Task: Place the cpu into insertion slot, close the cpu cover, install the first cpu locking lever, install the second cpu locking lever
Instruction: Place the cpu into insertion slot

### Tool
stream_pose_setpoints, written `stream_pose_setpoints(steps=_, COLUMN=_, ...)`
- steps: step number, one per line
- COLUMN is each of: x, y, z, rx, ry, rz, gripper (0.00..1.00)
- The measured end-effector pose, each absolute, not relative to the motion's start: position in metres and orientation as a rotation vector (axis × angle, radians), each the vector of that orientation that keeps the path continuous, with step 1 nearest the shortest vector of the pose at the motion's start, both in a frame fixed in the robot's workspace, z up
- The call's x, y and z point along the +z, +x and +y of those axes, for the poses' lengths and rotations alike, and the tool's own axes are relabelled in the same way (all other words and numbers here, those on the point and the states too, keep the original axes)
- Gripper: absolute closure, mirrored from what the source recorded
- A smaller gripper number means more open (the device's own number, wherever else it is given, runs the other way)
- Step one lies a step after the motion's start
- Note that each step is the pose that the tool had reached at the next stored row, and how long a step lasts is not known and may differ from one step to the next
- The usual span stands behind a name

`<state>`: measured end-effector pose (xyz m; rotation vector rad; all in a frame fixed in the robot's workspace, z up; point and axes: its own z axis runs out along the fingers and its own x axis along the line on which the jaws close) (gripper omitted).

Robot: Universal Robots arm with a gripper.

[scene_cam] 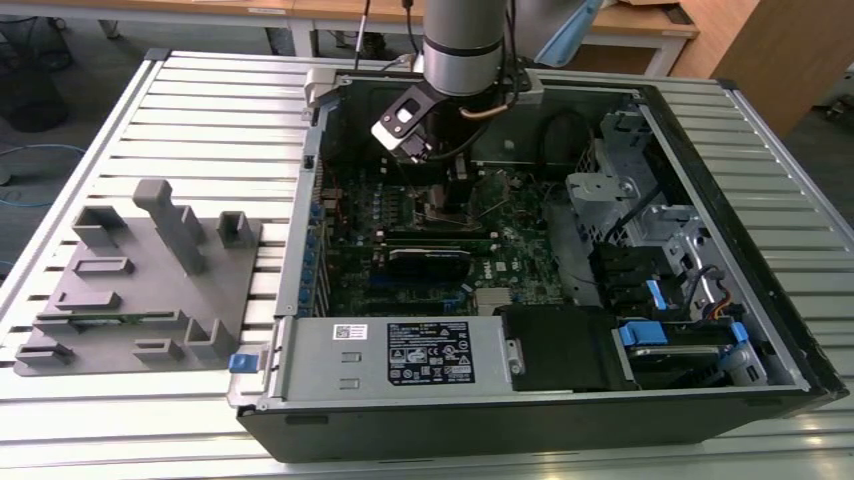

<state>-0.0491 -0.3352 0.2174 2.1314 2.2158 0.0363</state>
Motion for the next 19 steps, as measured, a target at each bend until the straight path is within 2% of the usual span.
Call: stream_pose_setpoints(steps=19, x=0.207, y=-0.049, z=-0.334, rx=0.036, ry=2.132, rz=2.215, gripper=0.46)
